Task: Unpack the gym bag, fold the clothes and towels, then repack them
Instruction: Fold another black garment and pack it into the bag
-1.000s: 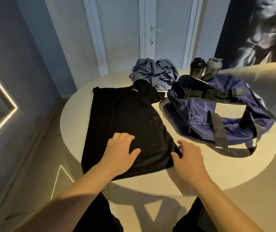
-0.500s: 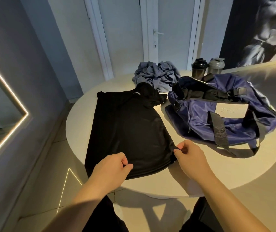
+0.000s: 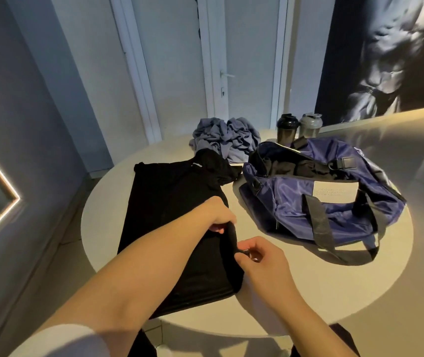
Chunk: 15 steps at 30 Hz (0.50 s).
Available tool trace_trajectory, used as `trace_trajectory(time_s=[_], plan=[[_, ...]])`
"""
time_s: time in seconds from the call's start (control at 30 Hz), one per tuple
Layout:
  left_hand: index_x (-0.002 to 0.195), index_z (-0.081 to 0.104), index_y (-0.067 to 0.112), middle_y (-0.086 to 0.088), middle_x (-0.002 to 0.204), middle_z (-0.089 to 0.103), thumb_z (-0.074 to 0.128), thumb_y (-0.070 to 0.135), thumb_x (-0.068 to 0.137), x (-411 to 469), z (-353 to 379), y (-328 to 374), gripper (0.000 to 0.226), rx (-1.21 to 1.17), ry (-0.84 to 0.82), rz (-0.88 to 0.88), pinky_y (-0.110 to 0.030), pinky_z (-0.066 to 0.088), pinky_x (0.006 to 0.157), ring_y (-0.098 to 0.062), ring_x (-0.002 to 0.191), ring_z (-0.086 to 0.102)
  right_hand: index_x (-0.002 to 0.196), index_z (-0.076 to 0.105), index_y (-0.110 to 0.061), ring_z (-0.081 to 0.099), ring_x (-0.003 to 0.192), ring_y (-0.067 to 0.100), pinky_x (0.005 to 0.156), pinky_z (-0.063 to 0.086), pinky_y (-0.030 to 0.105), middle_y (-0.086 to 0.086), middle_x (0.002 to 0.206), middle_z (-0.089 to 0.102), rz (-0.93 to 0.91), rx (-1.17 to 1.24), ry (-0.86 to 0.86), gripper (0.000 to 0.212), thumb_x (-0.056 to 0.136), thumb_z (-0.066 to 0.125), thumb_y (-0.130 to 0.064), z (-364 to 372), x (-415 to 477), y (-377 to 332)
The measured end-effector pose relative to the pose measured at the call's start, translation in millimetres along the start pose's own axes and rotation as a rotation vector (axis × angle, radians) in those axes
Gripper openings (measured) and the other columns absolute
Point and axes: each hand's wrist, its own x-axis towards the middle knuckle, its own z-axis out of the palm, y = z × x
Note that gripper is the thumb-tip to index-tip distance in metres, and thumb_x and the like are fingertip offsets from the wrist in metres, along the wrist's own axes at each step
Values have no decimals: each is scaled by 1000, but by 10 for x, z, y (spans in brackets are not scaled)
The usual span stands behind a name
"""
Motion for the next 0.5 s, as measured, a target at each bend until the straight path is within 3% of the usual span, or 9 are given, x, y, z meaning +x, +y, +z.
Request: trace_trajectory(time_s=[0.1,0.2,0.4,0.47,0.5], plan=[[87,64,-5,-20,64,67,66,13,88,3,-189,-9,18,-47,83,56,-25,49,47,-26,48,61,91,70,-29,65,87,8,83,55,29,-14,89,71,-48,1,-34,16,87,71,-13,34,36,-87],[82,60,3,-17,58,63,66,15,92,-136,-446,-220,16,-125,184,81,-24,45,42,-22,43,58,93,70,-28,65,87,5,80,53,20,-15,92,70,-137,-22,-87,17,87,70,-11,136,64,-233],[77,54,14,-6,72,60,71,22,92,-400,-619,-1059,25,-205,309,98,-25,53,51,-16,59,61,95,63,-35,57,92,-2,80,43,7,-19,99,60,-351,-291,-331,14,93,67,-21,532,10,-402],[94,62,16,-1,82,64,73,26,90,-409,-550,-1290,16,-138,354,101,-30,57,63,-13,70,64,103,65,-32,54,91,-1,81,42,10,-18,101,57,-403,-405,-454,11,94,66,-24,646,-16,-371],[109,62,18,2,91,65,74,30,89,-413,-510,-1385,26,-59,382,107,-31,56,72,-12,78,64,107,65,-30,54,92,0,83,42,13,-17,102,57,-417,-462,-520,13,94,65,-27,700,-30,-353]])
